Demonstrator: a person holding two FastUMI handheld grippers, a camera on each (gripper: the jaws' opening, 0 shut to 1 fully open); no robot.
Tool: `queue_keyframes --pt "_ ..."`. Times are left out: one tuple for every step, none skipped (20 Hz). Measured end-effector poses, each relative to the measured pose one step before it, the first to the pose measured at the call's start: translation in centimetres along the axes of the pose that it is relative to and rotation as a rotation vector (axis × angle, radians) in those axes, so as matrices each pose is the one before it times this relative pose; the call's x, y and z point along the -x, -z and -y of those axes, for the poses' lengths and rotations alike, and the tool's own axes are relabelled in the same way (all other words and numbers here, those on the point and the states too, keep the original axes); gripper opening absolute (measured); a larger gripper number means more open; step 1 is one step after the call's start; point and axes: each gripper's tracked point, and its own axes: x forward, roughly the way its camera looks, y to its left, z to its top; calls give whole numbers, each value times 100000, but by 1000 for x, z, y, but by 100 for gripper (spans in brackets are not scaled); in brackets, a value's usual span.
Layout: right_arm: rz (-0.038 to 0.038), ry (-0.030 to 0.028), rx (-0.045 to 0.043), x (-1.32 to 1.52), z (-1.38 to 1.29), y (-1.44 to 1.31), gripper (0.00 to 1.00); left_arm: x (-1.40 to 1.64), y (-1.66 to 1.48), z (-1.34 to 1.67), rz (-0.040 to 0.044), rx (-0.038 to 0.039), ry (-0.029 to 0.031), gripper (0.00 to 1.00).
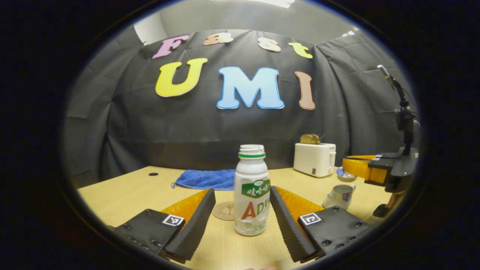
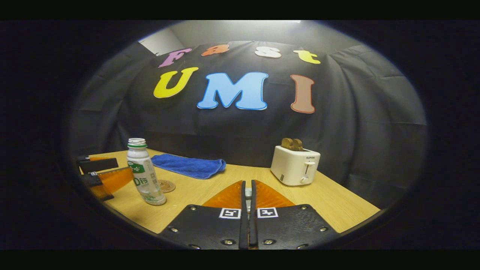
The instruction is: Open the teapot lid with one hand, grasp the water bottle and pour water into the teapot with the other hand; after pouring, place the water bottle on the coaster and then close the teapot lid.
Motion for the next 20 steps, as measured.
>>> queue_keyframes --pt "813 -475 469 258 -91 -202 1 -384 413 245 -1328 862 525 99" --pt "484 -247 291 207 -43 -258 1 -433 321 126 -826 661 51 99" --pt "282 -202 216 84 21 -105 1 -318 245 76 -992 278 45 99" --pt "319 -25 279 118 -10 -113 2 -423 304 -102 -184 -85 -359 99" --pt "288 -92 69 126 58 -68 1 -435 71 -64 -908 -9 -294 99" --pt "12 -56 -351 62 63 -19 2 -501 331 -8 -944 -30 -10 99" --pt "329 -227 -557 120 46 5 2 -542 111 20 -607 260 -12 99" --pt "-65 -127 -211 46 10 20 1 -241 187 -40 -759 879 -276 99" --pt "4 -81 2 42 29 118 1 -412 55 125 -934 577 -163 99" --pt "-14 -203 -270 67 -16 8 1 -447 373 147 -997 25 -38 99" --pt "-56 -40 25 -28 154 69 2 -180 86 -2 -598 -254 -952 99" --pt "5 267 280 8 156 161 1 -184 115 -74 -417 15 -352 99" --pt "30 298 33 7 133 16 1 -289 92 248 -542 120 194 94" --pt "58 -13 -339 15 95 -4 1 -241 29 53 -110 511 -559 99" --pt "-49 -38 -346 56 74 139 1 -326 -27 46 -468 556 -110 96" --pt "-44 -133 -217 62 -23 -3 2 -442 488 122 -1138 378 -507 99" --pt "-50 -78 44 92 40 48 2 -177 -58 -182 -823 -296 -938 99" --pt "86 -10 12 95 91 38 1 -284 10 -158 475 -281 -737 99" --pt "85 -99 -78 79 -5 -21 1 -97 -199 130 193 -95 -185 99" --pt "70 -40 -106 82 43 -14 1 -2 101 69 51 -743 -259 95"
